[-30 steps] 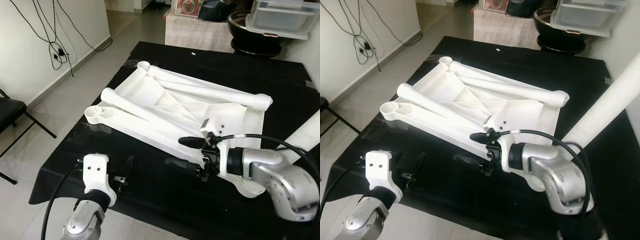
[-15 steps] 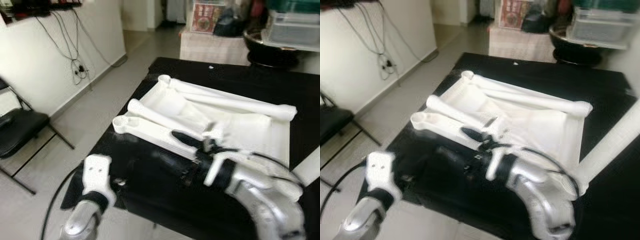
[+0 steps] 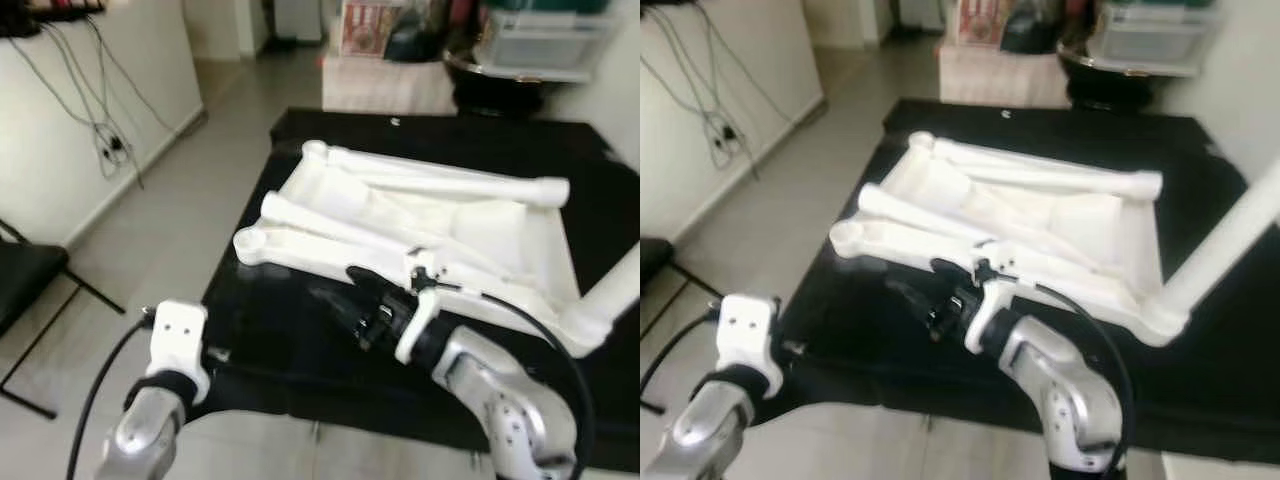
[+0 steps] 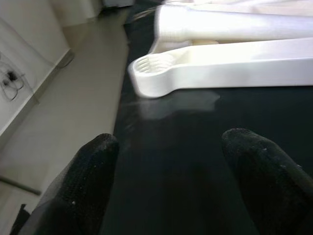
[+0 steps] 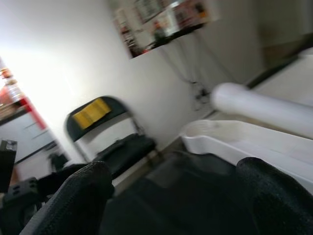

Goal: Building children table

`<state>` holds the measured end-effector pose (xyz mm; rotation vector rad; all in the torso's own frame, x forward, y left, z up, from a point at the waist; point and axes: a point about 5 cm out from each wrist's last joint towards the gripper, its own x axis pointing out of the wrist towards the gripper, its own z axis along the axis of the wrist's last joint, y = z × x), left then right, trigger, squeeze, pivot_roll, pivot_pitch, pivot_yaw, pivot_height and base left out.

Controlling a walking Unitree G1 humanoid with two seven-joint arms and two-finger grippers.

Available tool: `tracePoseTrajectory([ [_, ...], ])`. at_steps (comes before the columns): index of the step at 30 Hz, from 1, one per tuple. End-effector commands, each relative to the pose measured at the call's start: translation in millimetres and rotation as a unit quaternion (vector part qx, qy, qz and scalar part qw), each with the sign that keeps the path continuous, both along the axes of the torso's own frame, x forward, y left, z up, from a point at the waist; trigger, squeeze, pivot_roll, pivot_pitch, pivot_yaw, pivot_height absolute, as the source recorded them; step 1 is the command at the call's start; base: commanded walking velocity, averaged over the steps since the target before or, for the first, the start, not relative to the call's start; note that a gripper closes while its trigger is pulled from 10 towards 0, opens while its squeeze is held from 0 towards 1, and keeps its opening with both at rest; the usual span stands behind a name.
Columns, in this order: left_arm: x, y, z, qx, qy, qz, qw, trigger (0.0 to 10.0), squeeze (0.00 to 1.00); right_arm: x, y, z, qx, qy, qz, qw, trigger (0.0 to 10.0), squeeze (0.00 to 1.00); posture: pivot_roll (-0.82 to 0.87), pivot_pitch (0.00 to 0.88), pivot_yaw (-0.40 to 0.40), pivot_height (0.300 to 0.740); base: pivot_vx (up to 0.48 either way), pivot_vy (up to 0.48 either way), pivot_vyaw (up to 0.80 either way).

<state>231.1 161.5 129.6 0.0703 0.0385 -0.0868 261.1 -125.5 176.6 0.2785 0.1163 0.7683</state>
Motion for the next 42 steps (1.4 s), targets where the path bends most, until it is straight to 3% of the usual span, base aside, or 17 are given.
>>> tracePoseTrajectory([
  [1,1.4,0.1,0.4,0.01,-0.01,0.004,1.0,10.0,0.0,1.1,-5.9,-4.4,-0.007,0.005,-0.015,1.0,10.0,0.0,-0.04,0.043,0.012,0.74,0.0,0.0,-0.8],
  [6,1.8,2.5,0.1,0.01,-0.015,0.013,1.0,10.0,0.0,2.9,-5.2,-6.8,-0.007,0.007,-0.021,1.0,10.0,0.0,-0.05,0.037,0.013,0.74,0.0,0.0,-0.8],
  [13,-6.4,-1.1,-6.6,-0.022,-0.012,0.012,1.0,10.0,0.0,10.1,6.4,-20.8,-0.024,0.007,-0.051,0.998,10.0,0.0,-0.05,0.016,0.028,0.74,0.0,0.0,-0.8],
  [20,-14.3,-1.4,-10.1,-0.007,-0.017,0.034,0.999,10.0,0.0,14.4,11.8,-34.6,-0.042,0.007,-0.076,0.996,10.0,0.0,-0.03,0.0,0.035,0.74,0.0,0.0,-0.8],
  [32,0.6,1.5,-14.5,0.031,-0.025,0.05,0.998,10.0,0.0,20.4,19.8,-39.4,-0.03,-0.017,-0.08,0.996,10.0,0.0,-0.04,0.0,0.062,0.74,0.0,0.0,-0.2],
  [42,1.3,15.8,-7.3,-0.001,-0.032,0.07,0.997,10.0,0.0,28.7,29.9,-31.4,-0.022,-0.04,-0.074,0.996,10.0,0.0,-0.03,0.0,0.046,0.74,0.0,0.0,-0.62],
])
